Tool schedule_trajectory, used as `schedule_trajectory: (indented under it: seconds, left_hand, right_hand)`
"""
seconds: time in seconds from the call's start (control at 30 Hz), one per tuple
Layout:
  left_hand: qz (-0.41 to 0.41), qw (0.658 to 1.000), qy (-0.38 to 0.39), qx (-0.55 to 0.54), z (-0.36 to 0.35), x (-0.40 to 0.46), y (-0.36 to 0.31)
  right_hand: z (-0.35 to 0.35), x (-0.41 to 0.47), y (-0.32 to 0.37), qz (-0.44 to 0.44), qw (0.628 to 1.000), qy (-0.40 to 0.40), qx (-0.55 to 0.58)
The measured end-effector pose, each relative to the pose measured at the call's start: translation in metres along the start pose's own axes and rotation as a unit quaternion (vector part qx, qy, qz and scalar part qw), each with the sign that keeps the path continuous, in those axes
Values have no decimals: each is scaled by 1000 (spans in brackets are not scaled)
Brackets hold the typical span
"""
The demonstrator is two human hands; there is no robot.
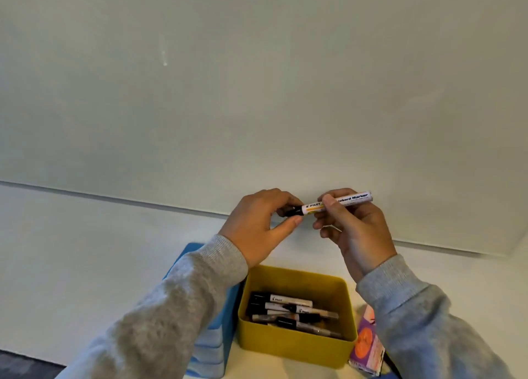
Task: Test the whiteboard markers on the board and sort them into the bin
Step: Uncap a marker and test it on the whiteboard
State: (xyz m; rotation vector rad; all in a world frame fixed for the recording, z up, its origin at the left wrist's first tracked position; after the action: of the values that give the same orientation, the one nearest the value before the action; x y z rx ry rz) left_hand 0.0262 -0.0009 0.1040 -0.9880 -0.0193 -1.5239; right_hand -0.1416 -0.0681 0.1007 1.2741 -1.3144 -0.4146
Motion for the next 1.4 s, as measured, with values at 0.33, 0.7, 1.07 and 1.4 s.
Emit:
schedule_trajectory:
  seconds: [0.33,0.7,1.07,1.4]
  left_hand:
    - [-77,980,-121,140,47,68,-42]
    - [-162,909,-299,241,91,165,-74]
    - [-152,878,-318,325,84,166,-65]
    - [-148,877,-308,337,81,164,-65]
  right_hand:
    - [4,61,86,225,967,-111,-55]
    - [-19,123,145,474,860,-80,-172]
    - [-12,135,183,596,731,-81,-323]
    - [-15,120,157,614,650,24,-446]
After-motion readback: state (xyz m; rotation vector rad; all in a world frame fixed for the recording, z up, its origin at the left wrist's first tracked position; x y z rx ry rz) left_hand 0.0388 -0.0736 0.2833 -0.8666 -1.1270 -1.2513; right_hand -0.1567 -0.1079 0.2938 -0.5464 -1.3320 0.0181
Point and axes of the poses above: each hand's wrist, its own x-axis towards the middle knuckle, its own z-axis out of the back of the hand, y = z × x, the point moved 2 cm from there along x, towards the middle knuckle, and after that the axes turned 8 degrees about z, right-handed, at the moved point
